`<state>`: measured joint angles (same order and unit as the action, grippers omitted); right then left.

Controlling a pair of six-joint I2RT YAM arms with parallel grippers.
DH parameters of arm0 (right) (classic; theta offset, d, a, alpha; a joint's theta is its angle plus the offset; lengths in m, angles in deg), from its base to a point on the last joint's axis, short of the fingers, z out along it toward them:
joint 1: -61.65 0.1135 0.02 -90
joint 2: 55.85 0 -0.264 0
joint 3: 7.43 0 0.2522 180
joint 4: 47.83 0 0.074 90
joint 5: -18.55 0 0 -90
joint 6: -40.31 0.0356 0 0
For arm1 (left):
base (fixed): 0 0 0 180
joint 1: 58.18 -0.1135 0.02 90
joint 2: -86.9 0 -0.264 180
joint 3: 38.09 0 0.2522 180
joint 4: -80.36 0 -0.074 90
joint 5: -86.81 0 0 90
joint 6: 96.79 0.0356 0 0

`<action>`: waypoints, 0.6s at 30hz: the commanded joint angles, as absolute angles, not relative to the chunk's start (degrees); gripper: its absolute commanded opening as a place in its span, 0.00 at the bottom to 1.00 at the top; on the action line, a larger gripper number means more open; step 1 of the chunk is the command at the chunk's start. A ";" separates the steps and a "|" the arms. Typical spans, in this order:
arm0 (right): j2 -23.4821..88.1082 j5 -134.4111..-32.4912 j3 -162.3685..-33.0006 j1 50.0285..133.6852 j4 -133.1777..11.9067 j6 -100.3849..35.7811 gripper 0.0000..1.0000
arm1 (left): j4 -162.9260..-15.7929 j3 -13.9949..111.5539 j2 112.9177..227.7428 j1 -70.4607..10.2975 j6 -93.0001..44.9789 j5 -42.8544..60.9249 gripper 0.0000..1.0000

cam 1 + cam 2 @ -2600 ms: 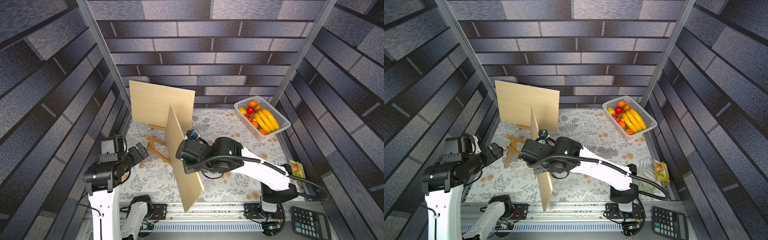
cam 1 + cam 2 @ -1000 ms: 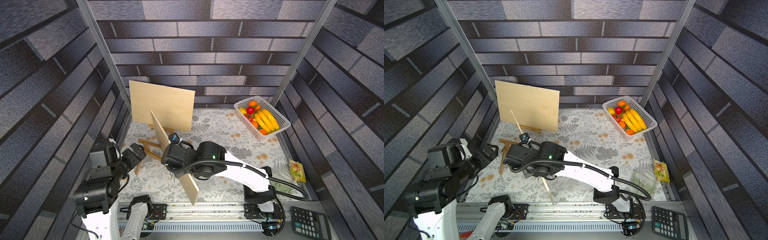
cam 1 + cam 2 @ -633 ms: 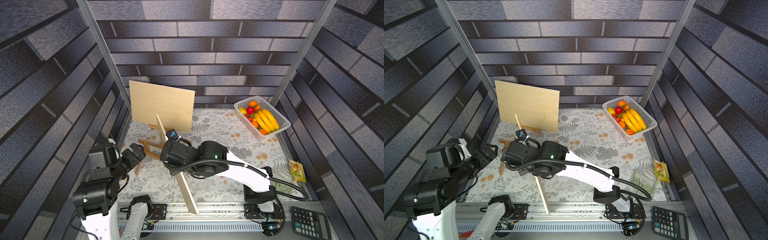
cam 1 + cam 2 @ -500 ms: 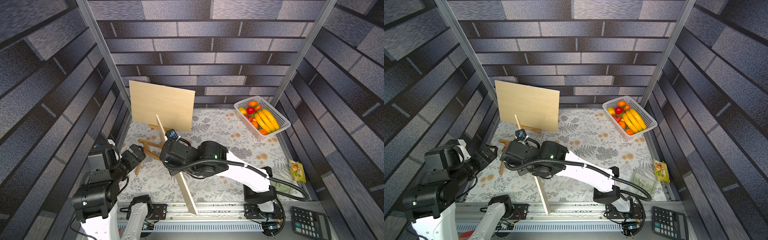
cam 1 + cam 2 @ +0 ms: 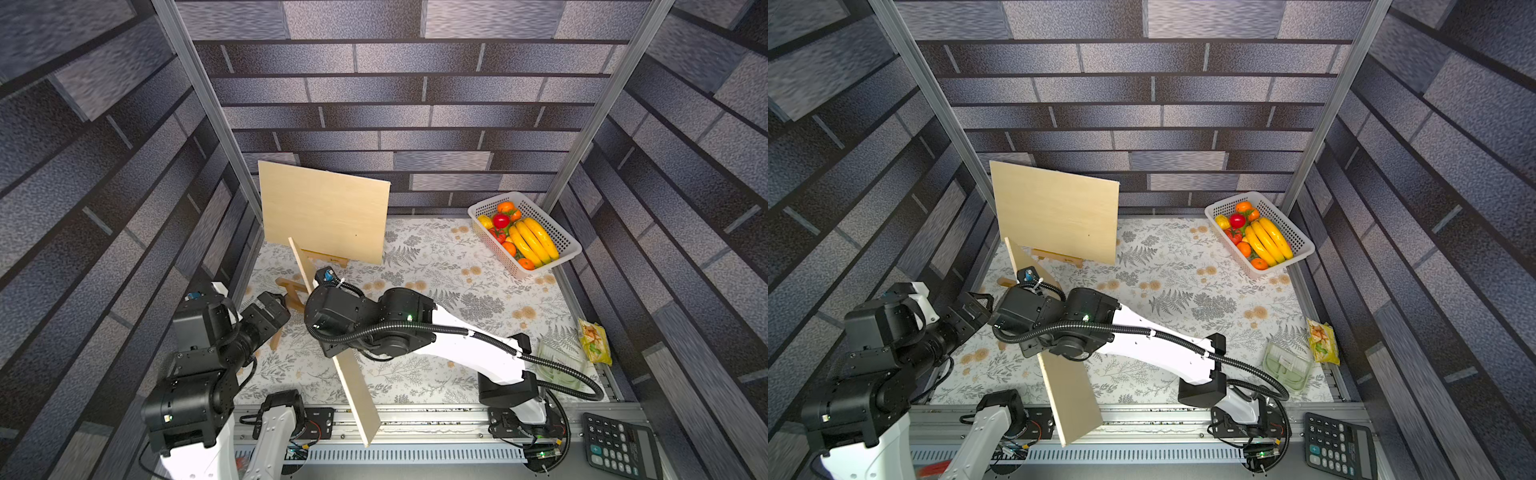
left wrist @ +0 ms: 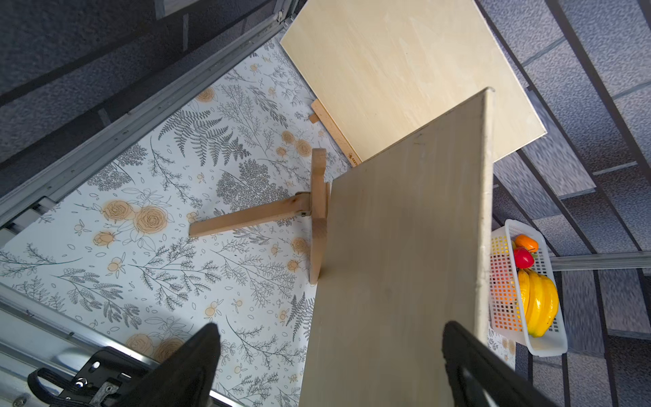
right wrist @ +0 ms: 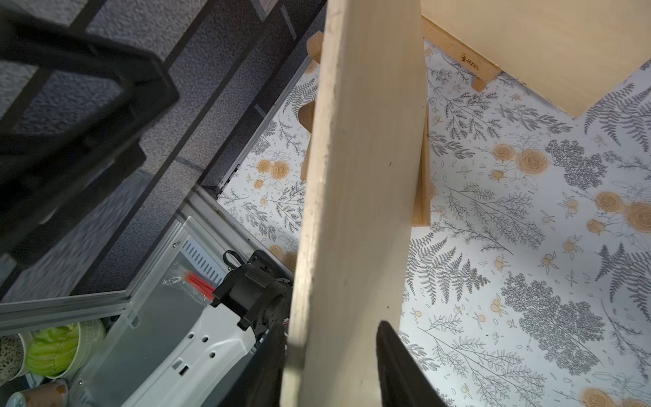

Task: Assemble the easel
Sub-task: Place the drawing board on the easel.

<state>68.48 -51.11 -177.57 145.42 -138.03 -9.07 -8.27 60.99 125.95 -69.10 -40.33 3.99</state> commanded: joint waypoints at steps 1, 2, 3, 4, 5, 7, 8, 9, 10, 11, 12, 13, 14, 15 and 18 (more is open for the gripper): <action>69.52 -52.15 -178.21 145.45 -137.29 -8.55 0.44 | -8.01 62.98 123.64 -68.07 -41.18 0.50 1.00; 69.90 -52.35 -178.21 145.41 -137.36 -8.43 0.43 | -7.81 62.71 123.92 -67.17 -41.15 0.33 1.00; 70.25 -52.63 -178.17 145.21 -137.35 -8.38 0.43 | -7.25 62.33 124.05 -66.08 -41.65 -0.62 1.00; 70.52 -53.00 -178.25 145.07 -137.32 -8.38 0.43 | -7.40 61.64 123.69 -64.94 -42.05 -1.62 1.00; 70.73 -53.31 -178.22 145.00 -137.11 -8.35 0.43 | -7.60 61.19 123.17 -63.98 -42.57 -2.71 1.00; 71.11 -53.71 -178.17 144.72 -136.92 -8.37 0.43 | -7.83 60.42 122.37 -61.81 -43.34 -4.54 1.00; 71.23 -54.09 -178.20 144.56 -136.75 -8.33 0.43 | -7.07 60.15 122.28 -60.66 -43.90 -5.87 1.00; 71.32 -54.54 -178.17 144.37 -136.41 -8.38 0.43 | -6.29 59.97 121.95 -59.41 -44.54 -7.40 1.00; 71.48 -54.81 -178.18 144.30 -136.08 -8.36 0.43 | -6.12 59.55 121.15 -58.42 -45.06 -8.75 1.00; 71.58 -55.01 -178.17 144.28 -135.75 -8.36 0.43 | -6.41 58.53 120.03 -57.24 -45.72 -9.88 1.00; 71.74 -55.26 -178.24 144.19 -135.60 -8.32 0.43 | -6.64 57.33 119.29 -55.76 -46.45 -10.87 1.00; 71.92 -55.56 -178.17 144.14 -135.43 -8.42 0.44 | -6.67 56.42 118.91 -54.27 -47.31 -11.53 1.00; 72.14 -55.88 -178.18 144.10 -135.38 -8.42 0.43 | -7.22 55.31 118.39 -52.35 -48.33 -12.01 1.00; 72.35 -56.06 -178.24 144.10 -135.41 -8.39 0.44 | -8.33 54.02 117.80 -50.41 -49.50 -12.56 1.00; 72.38 -56.21 -178.18 143.96 -135.50 -8.66 0.43 | -9.48 50.90 117.66 -44.93 -52.42 -15.77 1.00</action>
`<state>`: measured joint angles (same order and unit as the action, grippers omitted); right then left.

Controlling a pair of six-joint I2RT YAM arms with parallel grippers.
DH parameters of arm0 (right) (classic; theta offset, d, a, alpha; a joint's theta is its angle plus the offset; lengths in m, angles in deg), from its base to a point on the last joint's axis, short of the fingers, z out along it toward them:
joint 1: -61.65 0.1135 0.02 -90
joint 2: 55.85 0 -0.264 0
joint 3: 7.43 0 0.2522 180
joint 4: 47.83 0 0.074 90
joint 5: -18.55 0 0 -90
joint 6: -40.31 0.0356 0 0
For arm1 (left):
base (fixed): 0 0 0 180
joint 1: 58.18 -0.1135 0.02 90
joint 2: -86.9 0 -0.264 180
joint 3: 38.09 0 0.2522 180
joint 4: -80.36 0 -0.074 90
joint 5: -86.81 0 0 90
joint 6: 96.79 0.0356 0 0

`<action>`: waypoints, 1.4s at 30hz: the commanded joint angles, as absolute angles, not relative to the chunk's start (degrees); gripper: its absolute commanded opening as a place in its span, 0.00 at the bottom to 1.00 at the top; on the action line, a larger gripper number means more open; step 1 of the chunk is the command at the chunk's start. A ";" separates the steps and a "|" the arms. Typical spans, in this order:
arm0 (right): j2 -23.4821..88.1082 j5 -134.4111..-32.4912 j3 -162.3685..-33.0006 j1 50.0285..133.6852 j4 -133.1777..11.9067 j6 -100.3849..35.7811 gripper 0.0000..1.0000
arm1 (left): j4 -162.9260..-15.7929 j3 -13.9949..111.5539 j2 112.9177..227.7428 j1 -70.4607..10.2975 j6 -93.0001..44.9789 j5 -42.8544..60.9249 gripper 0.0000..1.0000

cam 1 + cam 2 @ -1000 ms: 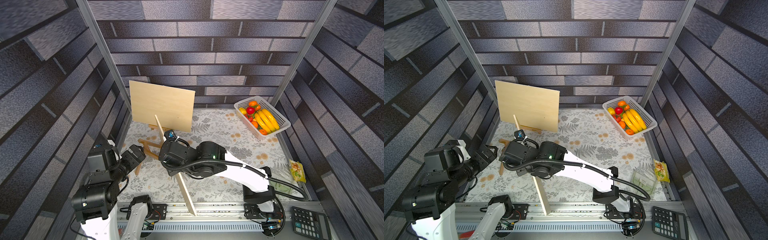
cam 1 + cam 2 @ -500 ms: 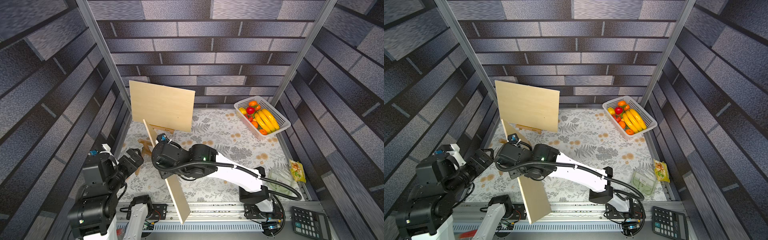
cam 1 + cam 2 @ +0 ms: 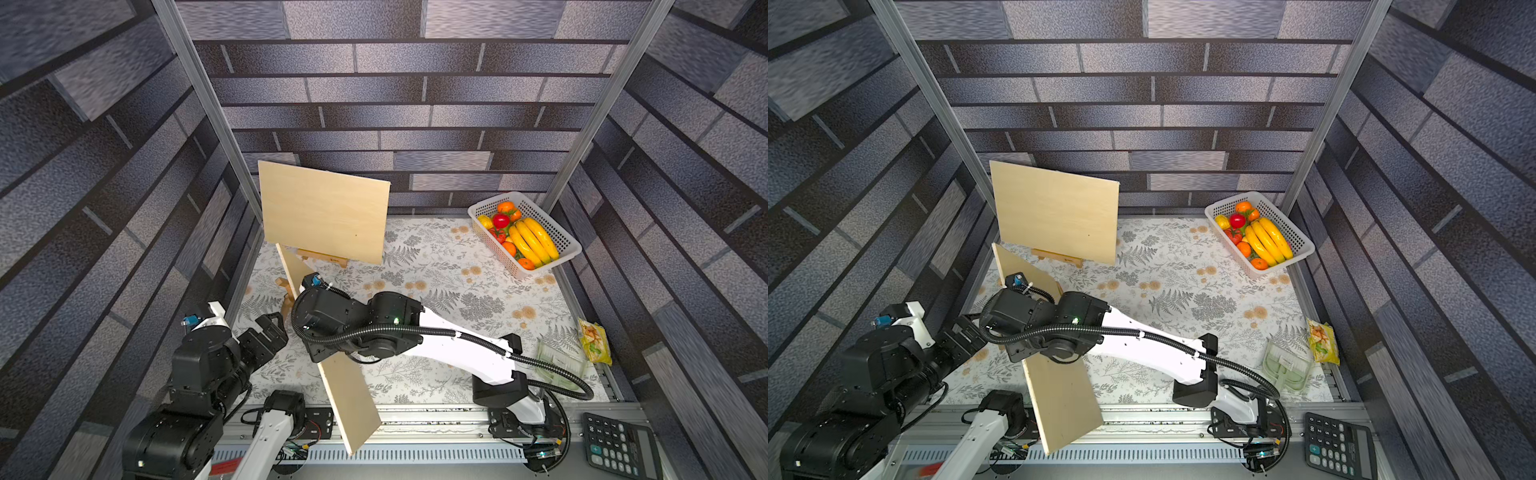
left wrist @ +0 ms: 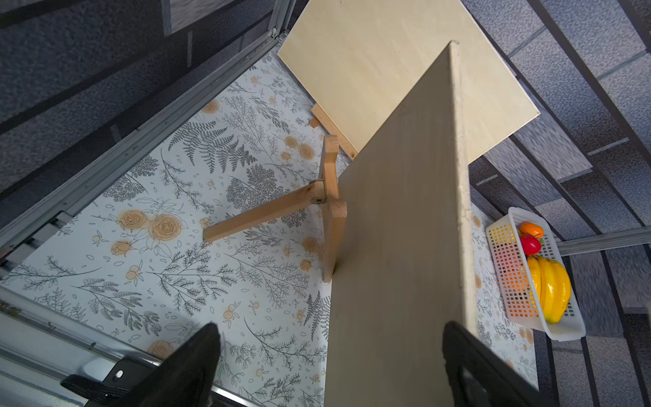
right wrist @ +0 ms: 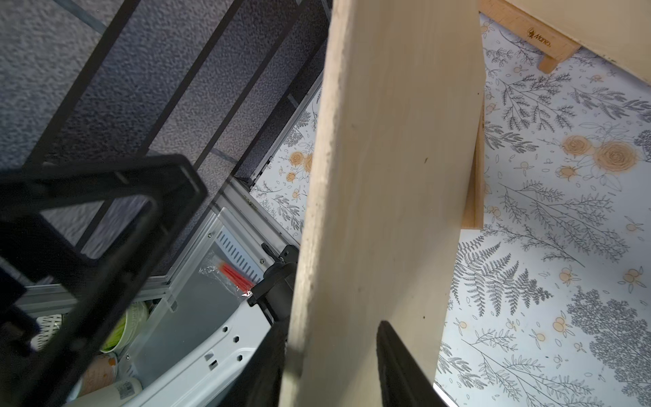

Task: Assemble the easel
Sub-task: Place the drawing board on the easel.

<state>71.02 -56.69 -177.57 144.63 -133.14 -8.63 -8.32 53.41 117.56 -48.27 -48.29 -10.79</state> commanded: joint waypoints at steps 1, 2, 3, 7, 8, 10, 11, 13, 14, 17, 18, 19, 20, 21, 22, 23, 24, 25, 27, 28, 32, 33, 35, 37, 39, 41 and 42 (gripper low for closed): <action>72.38 -56.33 -178.18 143.99 -135.55 -8.77 0.43 | -9.53 50.16 117.87 -43.36 -53.04 -16.91 1.00; 72.30 -56.48 -178.16 143.85 -135.42 -8.95 0.43 | -10.21 49.31 117.61 -41.80 -53.42 -17.84 1.00; 72.29 -56.48 -178.10 143.75 -135.33 -9.06 0.43 | -10.92 48.52 117.28 -40.68 -53.69 -18.81 1.00; 72.47 -57.61 -177.87 143.51 -134.22 -9.43 0.43 | -13.31 45.11 116.77 -38.63 -54.93 -19.00 1.00; 72.48 -58.18 -177.69 143.50 -133.62 -9.54 0.44 | -13.86 44.45 116.90 -38.58 -55.31 -18.40 1.00; 72.63 -59.03 -177.56 143.39 -132.72 -9.99 0.43 | -14.90 43.56 116.81 -38.56 -55.95 -18.20 1.00; 72.48 -59.43 -177.47 143.39 -132.27 -10.20 0.44 | -15.38 43.29 116.78 -38.52 -55.86 -18.43 1.00; 72.03 -60.30 -177.00 143.24 -131.34 -10.67 0.44 | -15.40 43.47 116.89 -38.59 -55.67 -18.85 1.00; 71.62 -60.54 -176.45 143.22 -130.62 -10.94 0.45 | -15.32 43.60 117.06 -38.66 -55.51 -18.77 1.00; 69.54 -61.97 -173.73 143.02 -128.10 -11.40 0.56 | -15.51 43.12 117.22 -38.67 -55.66 -18.53 1.00; 68.79 -62.42 -172.85 142.96 -127.32 -11.45 0.58 | -15.77 42.74 117.01 -38.66 -55.66 -18.49 1.00; 68.02 -62.88 -172.05 142.87 -126.74 -11.37 0.58 | -16.06 42.36 116.81 -38.67 -55.81 -18.56 1.00; 67.23 -63.22 -171.42 142.85 -126.22 -11.39 0.62 | -16.24 42.11 116.76 -38.64 -55.90 -18.57 1.00; 66.66 -63.52 -170.99 142.84 -125.84 -11.43 0.62 | -16.39 41.82 116.85 -38.67 -55.83 -18.49 1.00; 65.91 -63.76 -170.52 142.78 -125.41 -11.37 0.62 | -16.44 41.59 116.95 -38.67 -55.83 -18.31 1.00; 65.01 -64.09 -169.98 142.78 -124.76 -11.43 0.67 | -16.43 41.47 117.02 -38.71 -55.90 -18.39 1.00; 64.20 -64.36 -169.23 142.78 -124.02 -11.45 0.67 | -16.75 41.19 116.92 -38.75 -55.90 -18.11 1.00; 63.29 -64.98 -168.30 142.62 -123.04 -11.30 0.68 | -17.04 40.90 116.96 -38.76 -55.89 -18.07 1.00; 62.01 -66.20 -166.95 142.48 -122.02 -11.06 0.68 | -17.32 40.39 116.99 -38.90 -55.86 -17.92 1.00; 61.48 -65.86 -166.70 142.47 -122.56 -10.59 0.69 | -17.41 40.07 117.05 -38.93 -55.95 -17.89 1.00; 57.06 -64.93 -165.54 142.34 -125.06 -8.87 0.73 | -18.38 39.01 116.77 -39.64 -55.97 -17.55 1.00; 55.22 -64.84 -163.93 142.35 -124.27 -8.53 0.78 | -18.63 38.87 116.76 -39.88 -55.90 -17.38 1.00; 50.62 -64.71 -158.60 141.94 -121.55 -6.28 0.82 | -18.96 38.61 116.93 -40.43 -55.66 -16.97 1.00; 45.79 -66.13 -151.46 140.46 -120.35 -1.10 0.89 | -19.34 38.43 117.04 -41.17 -55.47 -16.24 1.00; 41.29 -66.91 -145.05 139.05 -123.57 6.80 0.91 | -19.39 38.43 117.03 -42.10 -55.09 -15.66 1.00; 34.91 -69.24 -134.88 137.82 -124.80 16.82 0.92 | -19.53 38.44 116.99 -43.12 -54.55 -14.71 1.00; 30.65 -71.38 -127.77 137.19 -123.34 21.53 0.92 | -19.64 38.53 117.05 -43.67 -54.28 -14.16 1.00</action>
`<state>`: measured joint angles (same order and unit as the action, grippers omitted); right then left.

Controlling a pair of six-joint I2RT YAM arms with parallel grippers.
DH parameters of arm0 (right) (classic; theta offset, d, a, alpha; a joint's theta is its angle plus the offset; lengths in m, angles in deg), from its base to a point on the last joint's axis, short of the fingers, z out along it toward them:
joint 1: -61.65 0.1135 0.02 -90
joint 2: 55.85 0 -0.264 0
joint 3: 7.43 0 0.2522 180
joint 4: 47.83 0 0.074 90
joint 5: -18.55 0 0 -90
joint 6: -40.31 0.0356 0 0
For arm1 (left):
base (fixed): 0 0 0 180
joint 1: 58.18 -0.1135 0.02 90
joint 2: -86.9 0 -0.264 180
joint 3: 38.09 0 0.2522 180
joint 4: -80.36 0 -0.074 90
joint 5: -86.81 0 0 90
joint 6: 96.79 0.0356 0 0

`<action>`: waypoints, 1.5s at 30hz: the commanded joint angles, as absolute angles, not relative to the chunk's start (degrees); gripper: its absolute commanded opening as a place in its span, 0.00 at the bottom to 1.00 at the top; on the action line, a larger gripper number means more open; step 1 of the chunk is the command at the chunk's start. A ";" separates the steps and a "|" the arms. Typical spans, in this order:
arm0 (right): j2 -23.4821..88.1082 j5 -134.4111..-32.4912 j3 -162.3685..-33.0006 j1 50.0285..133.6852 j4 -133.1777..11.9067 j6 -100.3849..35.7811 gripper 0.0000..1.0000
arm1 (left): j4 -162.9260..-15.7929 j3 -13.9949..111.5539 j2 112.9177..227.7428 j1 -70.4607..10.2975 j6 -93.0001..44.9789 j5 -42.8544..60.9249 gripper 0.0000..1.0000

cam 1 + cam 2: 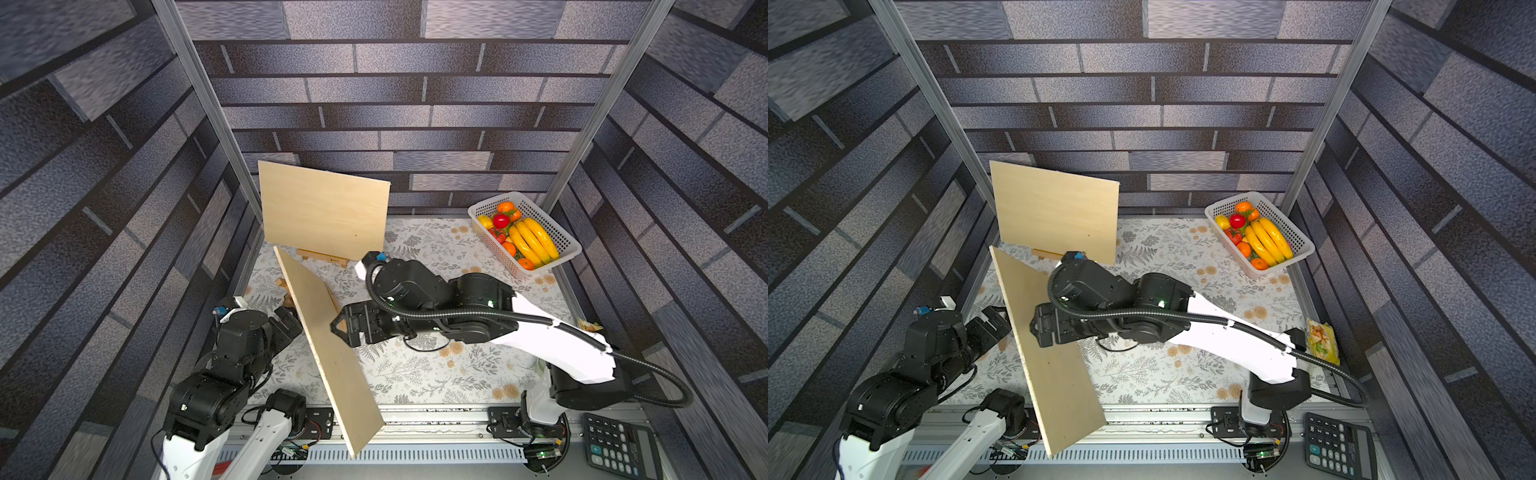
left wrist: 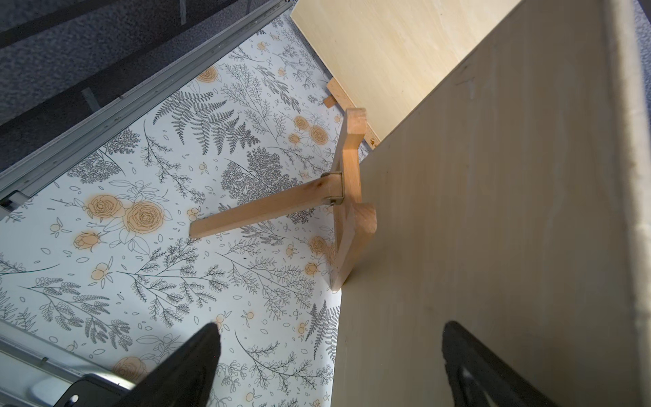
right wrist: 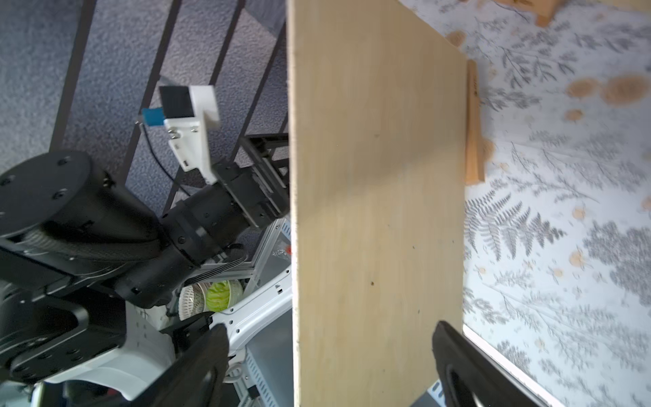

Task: Assemble the easel
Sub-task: Place the drawing board on the easel.

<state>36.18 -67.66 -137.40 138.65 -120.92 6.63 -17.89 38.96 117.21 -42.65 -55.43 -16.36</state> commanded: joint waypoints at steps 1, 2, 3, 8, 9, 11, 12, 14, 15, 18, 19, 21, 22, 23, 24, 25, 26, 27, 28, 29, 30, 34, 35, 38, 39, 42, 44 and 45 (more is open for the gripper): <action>26.58 -75.04 -120.60 136.44 -121.18 25.82 0.98 | -19.69 38.44 117.04 -44.37 -54.00 -13.48 1.00; 23.05 -78.31 -114.84 136.00 -118.83 29.72 1.00 | -19.78 38.36 117.11 -44.88 -53.90 -12.94 1.00; 18.97 -81.11 -107.61 135.92 -115.84 33.94 1.00 | -19.78 38.34 117.18 -45.61 -53.63 -12.25 1.00; 9.52 -87.18 -91.87 138.52 -118.86 38.76 1.00 | -20.55 38.37 117.52 -49.20 -52.33 -8.49 1.00; 10.30 -88.34 -91.59 139.18 -121.17 37.23 1.00 | -20.81 38.33 117.55 -49.92 -52.18 -7.54 1.00; 12.22 -91.60 -89.41 140.38 -117.95 36.62 1.00 | -20.93 38.25 117.56 -51.17 -51.85 -6.40 1.00; 13.61 -92.98 -88.23 141.18 -114.73 36.63 1.00 | -20.93 38.25 117.52 -51.73 -51.58 -5.94 0.99; 17.13 -94.89 -87.88 142.62 -112.52 34.61 1.00 | -20.74 38.42 117.48 -52.46 -51.23 -5.41 0.99; 19.28 -95.97 -88.45 143.29 -113.02 32.61 1.00 | -20.58 38.43 117.35 -52.77 -51.12 -5.25 0.99; 24.21 -97.13 -90.43 145.58 -113.55 27.01 1.00 | -20.61 38.34 117.36 -53.34 -50.79 -4.55 0.99; 24.98 -97.50 -90.18 146.07 -112.45 26.01 1.00 | -20.77 38.26 117.44 -53.37 -50.76 -4.37 0.99; 25.75 -98.43 -88.53 146.93 -108.17 25.54 1.00 | -20.92 38.47 117.75 -53.50 -50.62 -4.16 0.99; 25.95 -98.30 -88.06 147.31 -106.90 25.47 1.00 | -20.93 38.59 117.90 -53.47 -50.55 -4.25 0.99; 26.08 -97.77 -87.86 147.84 -105.68 24.57 1.00 | -20.91 38.77 118.02 -53.57 -50.32 -4.37 0.99; 26.24 -96.98 -87.74 148.56 -104.19 23.40 1.00 | -20.92 38.95 118.18 -53.53 -50.23 -4.40 0.99; 26.12 -95.52 -87.64 149.31 -103.08 21.86 1.00 | -20.97 39.00 118.32 -53.59 -50.19 -4.39 0.99; 25.70 -92.70 -87.55 150.51 -102.59 19.44 1.00 | -20.99 39.04 118.48 -53.63 -50.07 -4.36 0.99; 25.10 -89.21 -87.25 151.82 -102.89 17.13 1.00 | -21.07 39.04 118.61 -53.62 -50.16 -4.30 0.99; 24.44 -87.04 -86.40 152.76 -102.69 15.10 1.00 | -21.12 38.96 118.64 -53.72 -50.17 -4.17 0.99; 23.58 -85.26 -85.15 153.61 -101.52 12.89 1.00 | -21.19 38.87 118.71 -53.74 -50.24 -4.17 0.99; 22.67 -83.14 -84.03 154.15 -101.26 10.61 1.00 | -21.19 38.79 118.70 -53.71 -50.30 -4.12 0.99; 18.94 -77.15 -77.51 154.37 -100.19 2.52 1.00 | -21.51 38.30 118.67 -53.87 -50.56 -3.73 0.99; 17.63 -75.29 -76.08 154.52 -99.14 -0.58 1.00 | -21.54 38.25 118.78 -53.87 -50.73 -3.59 0.99; 13.19 -69.85 -72.22 155.32 -92.31 -10.34 1.00 | -21.20 38.60 118.82 -54.00 -50.62 -3.67 0.99; 11.58 -68.56 -70.72 155.69 -88.42 -14.35 1.00 | -21.06 38.60 118.76 -53.97 -50.49 -3.69 0.99; 9.39 -68.41 -66.63 156.30 -77.14 -24.69 1.00 | -20.84 38.57 118.61 -54.14 -50.53 -3.58 0.99; 10.05 -71.82 -65.38 156.31 -72.53 -30.92 1.00 | -20.76 38.26 118.60 -54.16 -50.64 -3.58 0.99; 10.47 -73.16 -64.86 156.30 -71.20 -33.20 1.00 | -20.84 38.09 118.54 -54.25 -50.80 -3.57 0.99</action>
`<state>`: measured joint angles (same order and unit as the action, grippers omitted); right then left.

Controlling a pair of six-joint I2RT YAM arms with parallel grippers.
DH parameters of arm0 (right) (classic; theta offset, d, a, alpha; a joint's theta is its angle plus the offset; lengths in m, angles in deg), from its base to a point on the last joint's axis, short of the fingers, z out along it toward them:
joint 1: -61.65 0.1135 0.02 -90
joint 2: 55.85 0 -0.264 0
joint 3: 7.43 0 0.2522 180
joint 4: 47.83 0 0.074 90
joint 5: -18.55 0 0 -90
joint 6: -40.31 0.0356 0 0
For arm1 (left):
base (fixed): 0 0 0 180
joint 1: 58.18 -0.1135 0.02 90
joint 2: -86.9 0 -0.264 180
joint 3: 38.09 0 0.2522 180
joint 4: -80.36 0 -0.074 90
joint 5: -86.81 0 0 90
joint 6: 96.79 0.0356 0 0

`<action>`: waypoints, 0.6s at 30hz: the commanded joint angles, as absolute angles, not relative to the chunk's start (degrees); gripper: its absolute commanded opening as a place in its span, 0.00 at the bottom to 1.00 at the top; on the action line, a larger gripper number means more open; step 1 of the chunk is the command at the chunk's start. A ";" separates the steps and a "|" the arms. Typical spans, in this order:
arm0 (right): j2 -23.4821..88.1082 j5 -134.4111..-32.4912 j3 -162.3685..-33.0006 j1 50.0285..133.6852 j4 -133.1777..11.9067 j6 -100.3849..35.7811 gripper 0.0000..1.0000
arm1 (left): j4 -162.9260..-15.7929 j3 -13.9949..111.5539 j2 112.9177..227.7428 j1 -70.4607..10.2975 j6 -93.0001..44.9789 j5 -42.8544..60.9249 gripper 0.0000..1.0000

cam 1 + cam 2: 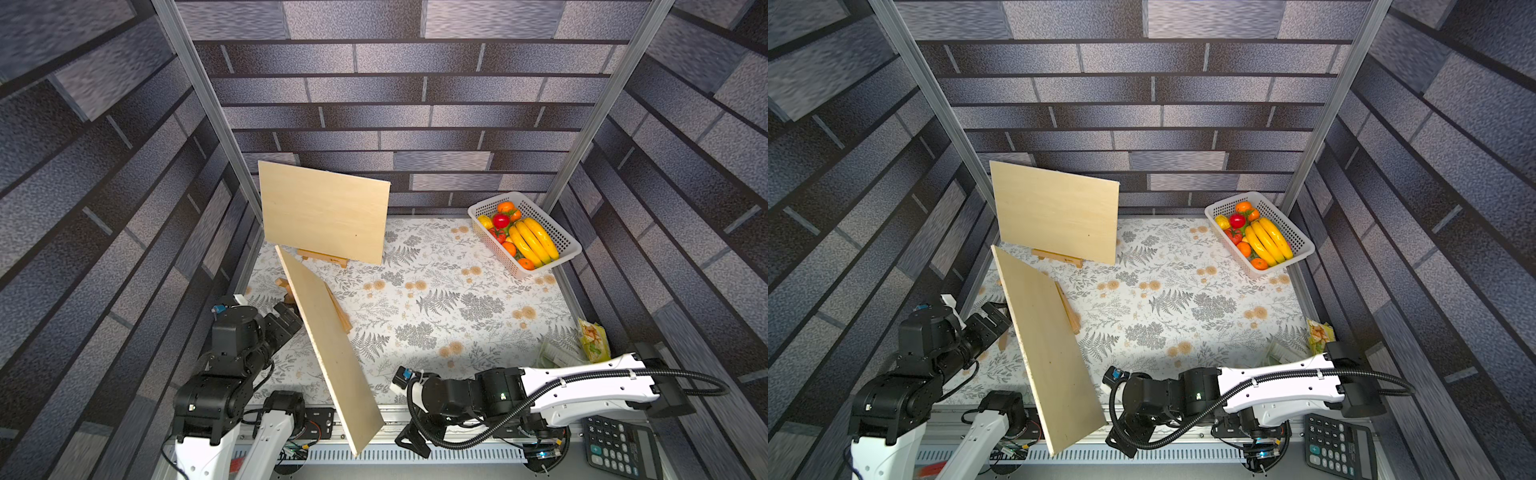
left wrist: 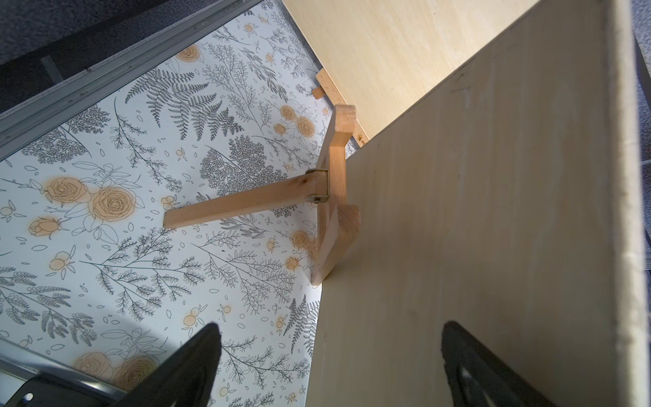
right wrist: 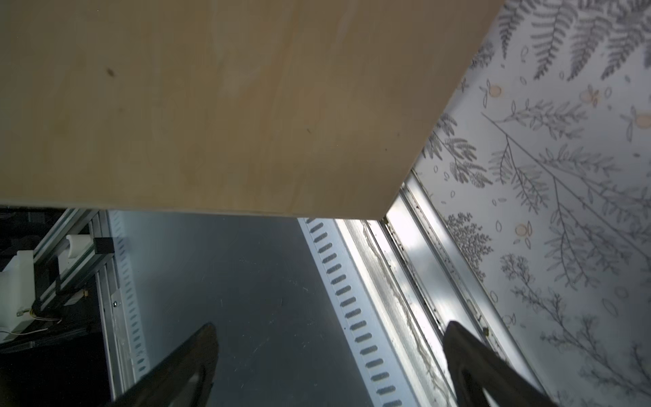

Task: Assemble the easel
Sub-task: Place the drawing board on the easel.

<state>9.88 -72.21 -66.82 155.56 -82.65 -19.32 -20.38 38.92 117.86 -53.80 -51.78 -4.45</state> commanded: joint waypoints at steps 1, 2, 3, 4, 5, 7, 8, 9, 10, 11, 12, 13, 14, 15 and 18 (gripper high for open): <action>10.91 -74.77 -64.55 156.26 -70.29 -35.39 1.00 | -20.97 38.00 118.54 -54.23 -50.78 -3.50 0.99; 10.95 -75.98 -63.85 156.38 -69.39 -37.45 1.00 | -20.97 37.90 118.46 -54.27 -50.82 -3.47 0.99; 10.70 -76.69 -63.08 156.34 -68.57 -38.81 1.00 | -21.10 37.82 118.51 -54.23 -50.83 -3.54 0.99; 10.08 -77.45 -62.10 156.39 -67.88 -40.74 1.00 | -21.10 37.73 118.57 -54.23 -50.86 -3.47 0.99; 9.35 -77.40 -61.23 156.32 -67.29 -42.03 1.00 | -21.18 37.68 118.55 -54.23 -50.79 -3.49 0.99; 8.13 -76.01 -59.85 156.40 -65.75 -44.04 1.00 | -21.12 37.55 118.70 -54.28 -50.87 -3.49 0.99; 7.86 -75.42 -59.51 156.33 -64.72 -44.76 1.00 | -21.12 37.51 118.70 -54.31 -50.74 -3.48 0.99; 7.99 -75.04 -59.34 156.33 -63.73 -45.68 1.00 | -21.19 37.42 118.67 -54.38 -50.81 -3.50 0.99; 8.78 -74.47 -59.57 156.40 -62.81 -46.25 1.00 | -21.25 37.29 118.59 -54.32 -50.75 -3.46 0.99; 9.98 -74.41 -60.15 156.36 -61.91 -46.91 1.00 | -21.35 37.20 118.59 -54.31 -50.83 -3.51 0.99; 11.40 -74.88 -60.72 156.36 -61.13 -47.63 1.00 | -21.32 37.11 118.59 -54.32 -50.90 -3.48 0.99; 13.12 -74.97 -61.57 156.39 -59.92 -47.66 1.00 | -21.45 37.02 118.60 -54.37 -50.97 -3.41 0.99; 14.75 -75.17 -62.13 156.39 -58.75 -47.75 1.00 | -21.54 37.02 118.70 -54.37 -51.00 -3.49 0.99; 16.02 -75.38 -62.55 156.39 -57.52 -47.69 1.00 | -21.58 37.15 118.67 -54.44 -51.01 -3.50 0.99; 18.68 -73.76 -62.67 156.32 -53.83 -47.01 1.00 | -21.62 37.46 118.99 -54.50 -50.85 -3.58 0.99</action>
<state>17.27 -74.92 -61.29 155.78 -59.46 -45.79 -20.78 37.96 117.86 -54.17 -51.78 -4.45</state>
